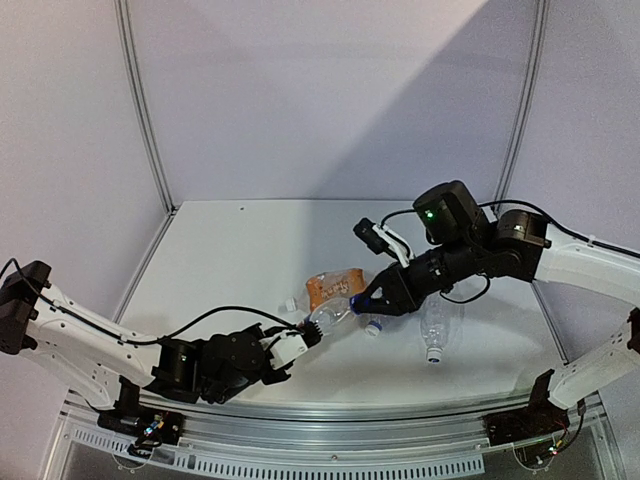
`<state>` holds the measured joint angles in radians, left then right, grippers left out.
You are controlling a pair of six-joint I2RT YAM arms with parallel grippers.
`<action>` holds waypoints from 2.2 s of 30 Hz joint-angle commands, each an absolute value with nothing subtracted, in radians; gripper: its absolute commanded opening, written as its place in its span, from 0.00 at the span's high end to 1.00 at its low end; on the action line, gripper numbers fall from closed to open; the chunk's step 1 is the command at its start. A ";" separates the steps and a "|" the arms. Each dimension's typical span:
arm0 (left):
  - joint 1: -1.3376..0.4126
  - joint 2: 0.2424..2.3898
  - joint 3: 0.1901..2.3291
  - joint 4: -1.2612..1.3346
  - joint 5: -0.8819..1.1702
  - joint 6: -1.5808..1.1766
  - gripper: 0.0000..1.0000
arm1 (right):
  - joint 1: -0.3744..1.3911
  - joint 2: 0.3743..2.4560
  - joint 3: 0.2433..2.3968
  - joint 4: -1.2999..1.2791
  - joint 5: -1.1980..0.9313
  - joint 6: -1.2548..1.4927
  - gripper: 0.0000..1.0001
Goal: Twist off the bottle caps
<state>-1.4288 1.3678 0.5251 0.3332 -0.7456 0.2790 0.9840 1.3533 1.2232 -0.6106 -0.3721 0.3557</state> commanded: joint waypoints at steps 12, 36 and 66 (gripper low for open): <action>-1.442 1.352 0.516 0.356 -0.655 0.265 1.00 | 1.006 1.252 1.052 -0.435 -0.460 -1.077 1.00; -1.393 1.273 0.487 0.331 -0.575 0.226 1.00 | 1.154 1.161 1.143 -0.733 -0.232 -1.068 1.00; -1.346 1.180 0.471 0.332 -0.765 0.156 1.00 | 1.317 0.948 0.963 -0.480 0.052 -0.723 0.92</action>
<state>-1.3792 1.2369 0.5053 0.2741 -0.5793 0.1844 1.3136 0.9627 1.0454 -0.5671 -0.0101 -0.9794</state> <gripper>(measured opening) 0.205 0.287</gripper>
